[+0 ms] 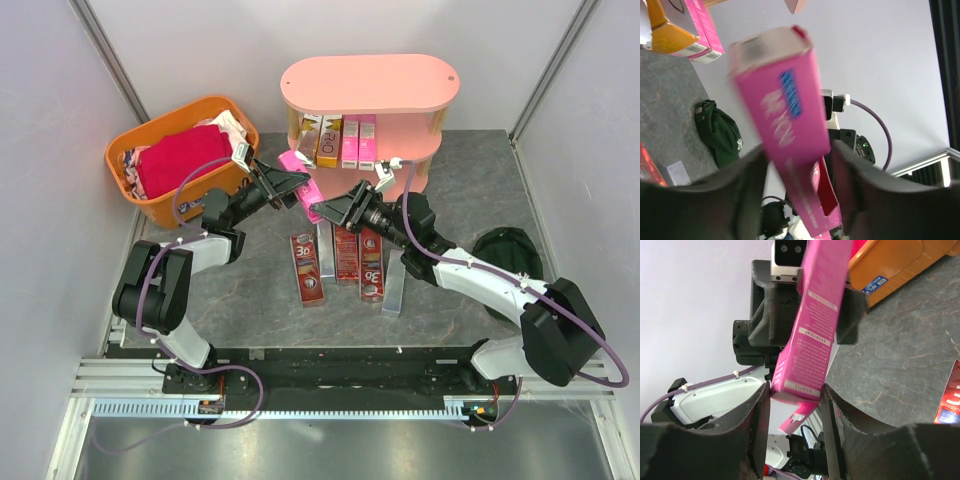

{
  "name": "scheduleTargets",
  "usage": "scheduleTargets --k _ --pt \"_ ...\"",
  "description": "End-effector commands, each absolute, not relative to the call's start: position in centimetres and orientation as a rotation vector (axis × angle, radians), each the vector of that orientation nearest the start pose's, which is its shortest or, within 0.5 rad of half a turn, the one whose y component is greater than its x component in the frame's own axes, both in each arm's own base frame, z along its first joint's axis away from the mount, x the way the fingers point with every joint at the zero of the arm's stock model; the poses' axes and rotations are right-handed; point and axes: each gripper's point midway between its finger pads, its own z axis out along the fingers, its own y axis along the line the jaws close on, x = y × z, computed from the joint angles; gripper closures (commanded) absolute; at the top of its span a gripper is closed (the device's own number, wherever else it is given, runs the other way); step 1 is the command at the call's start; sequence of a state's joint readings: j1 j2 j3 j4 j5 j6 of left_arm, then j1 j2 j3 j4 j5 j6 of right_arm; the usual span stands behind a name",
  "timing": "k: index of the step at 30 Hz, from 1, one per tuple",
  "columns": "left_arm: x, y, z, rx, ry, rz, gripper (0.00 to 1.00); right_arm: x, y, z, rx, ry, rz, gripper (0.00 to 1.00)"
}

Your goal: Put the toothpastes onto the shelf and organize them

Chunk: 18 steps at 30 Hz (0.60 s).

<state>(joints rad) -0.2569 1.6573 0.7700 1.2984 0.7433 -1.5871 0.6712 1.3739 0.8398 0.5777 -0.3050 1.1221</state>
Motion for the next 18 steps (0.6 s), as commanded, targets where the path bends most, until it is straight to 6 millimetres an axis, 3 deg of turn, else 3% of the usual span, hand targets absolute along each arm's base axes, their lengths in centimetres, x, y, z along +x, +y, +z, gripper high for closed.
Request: scheduleTargets --k 1,3,6,12,18 --pt "33.5 -24.9 32.8 0.033 1.414 -1.948 0.16 28.8 34.0 31.9 0.09 1.664 1.63 0.83" --pt "33.5 -25.0 33.0 0.059 1.421 -1.928 0.06 28.8 33.9 32.1 0.089 1.663 1.615 0.84" --pt "33.6 -25.1 33.0 0.073 1.447 -1.897 0.0 28.9 33.5 32.2 0.081 1.668 1.579 0.87" --pt "34.4 -25.2 31.7 0.051 1.56 -1.792 0.0 29.1 32.6 32.1 0.096 1.676 1.554 0.96" --pt "34.6 -25.2 31.8 0.084 1.596 -1.72 0.01 29.1 32.1 32.3 0.099 1.679 1.541 1.0"
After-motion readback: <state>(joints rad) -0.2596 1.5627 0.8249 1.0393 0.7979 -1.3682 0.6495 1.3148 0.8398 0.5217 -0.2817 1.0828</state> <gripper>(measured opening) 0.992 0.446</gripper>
